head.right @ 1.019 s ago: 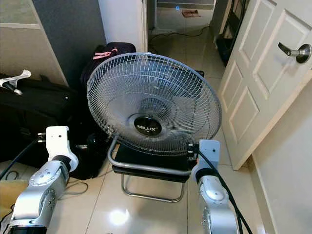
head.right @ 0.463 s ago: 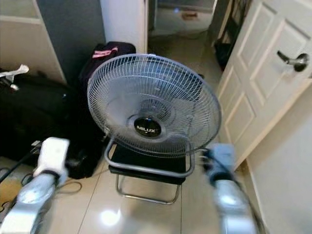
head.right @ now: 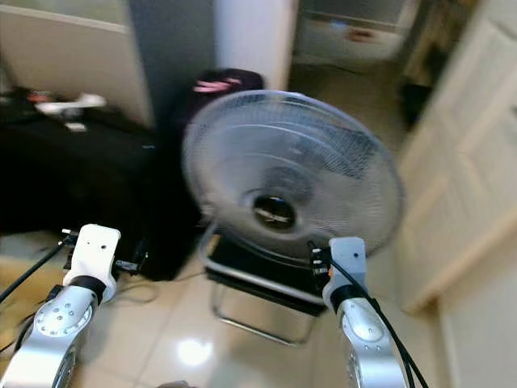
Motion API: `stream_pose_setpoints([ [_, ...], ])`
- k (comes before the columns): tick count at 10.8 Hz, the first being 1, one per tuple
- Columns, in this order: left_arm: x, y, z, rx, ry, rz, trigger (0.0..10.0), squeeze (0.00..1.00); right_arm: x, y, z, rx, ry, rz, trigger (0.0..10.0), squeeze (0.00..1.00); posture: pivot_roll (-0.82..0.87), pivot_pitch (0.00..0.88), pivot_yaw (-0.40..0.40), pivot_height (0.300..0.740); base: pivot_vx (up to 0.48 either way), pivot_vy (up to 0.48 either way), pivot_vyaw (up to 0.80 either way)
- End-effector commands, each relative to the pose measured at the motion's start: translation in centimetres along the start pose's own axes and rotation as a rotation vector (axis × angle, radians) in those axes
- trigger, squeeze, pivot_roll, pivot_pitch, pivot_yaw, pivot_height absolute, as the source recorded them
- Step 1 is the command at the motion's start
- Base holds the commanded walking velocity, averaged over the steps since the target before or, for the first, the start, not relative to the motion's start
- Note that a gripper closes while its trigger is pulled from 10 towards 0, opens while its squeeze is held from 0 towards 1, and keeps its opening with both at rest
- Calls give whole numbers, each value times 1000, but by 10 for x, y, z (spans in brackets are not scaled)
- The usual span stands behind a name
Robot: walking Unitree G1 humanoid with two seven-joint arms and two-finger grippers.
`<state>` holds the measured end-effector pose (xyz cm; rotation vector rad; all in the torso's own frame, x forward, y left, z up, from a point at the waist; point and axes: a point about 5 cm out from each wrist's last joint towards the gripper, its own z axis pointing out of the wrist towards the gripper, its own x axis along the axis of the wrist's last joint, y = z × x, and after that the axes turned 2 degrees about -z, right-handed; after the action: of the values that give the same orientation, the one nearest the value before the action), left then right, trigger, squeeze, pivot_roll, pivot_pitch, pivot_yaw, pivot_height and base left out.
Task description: Clean up the room
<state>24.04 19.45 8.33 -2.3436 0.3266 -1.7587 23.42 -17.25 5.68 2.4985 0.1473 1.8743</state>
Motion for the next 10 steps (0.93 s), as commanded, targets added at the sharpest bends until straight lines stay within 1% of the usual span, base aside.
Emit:
stream_pose_setpoints([
  [1,6,2,-1,-14,26,6,10000,0,0,-2,-3,-5,6,33,10000,286,-87,0,-10,740,0,0,800],
  [2,9,3,-2,-11,46,-6,10000,0,-1,-5,-6,3,4,50,10000,294,-97,0,-3,740,0,0,800],
  [3,11,3,-5,-13,60,-23,10000,0,-2,-8,-7,-2,-1,40,10000,298,-110,0,6,740,0,0,800],
  [4,7,7,-7,-40,39,-10,10000,0,-1,-10,-5,-33,-4,43,10000,294,-116,0,6,740,0,0,800],
  [5,5,5,-9,-38,33,-11,10000,0,-1,-14,-5,-15,0,52,10000,290,-94,0,-9,740,0,0,800],
  [6,2,-6,-11,19,25,-23,10000,0,2,-24,-6,7,32,94,10000,286,-76,0,2,740,0,0,800],
  [7,6,-12,-9,40,28,-13,10000,0,8,-26,-3,0,57,112,10000,294,-64,0,1,740,0,0,800],
  [8,13,-17,2,67,37,-22,10000,0,8,-17,7,-63,63,126,10000,302,-45,0,-1,740,0,0,800],
  [9,22,-22,6,80,63,-97,10000,0,9,-13,13,-85,64,131,10000,302,-28,0,-11,740,0,0,800],
  [10,26,-23,10,71,72,-95,10000,0,11,-12,18,-94,65,160,10000,298,-47,0,4,740,0,0,800],
])
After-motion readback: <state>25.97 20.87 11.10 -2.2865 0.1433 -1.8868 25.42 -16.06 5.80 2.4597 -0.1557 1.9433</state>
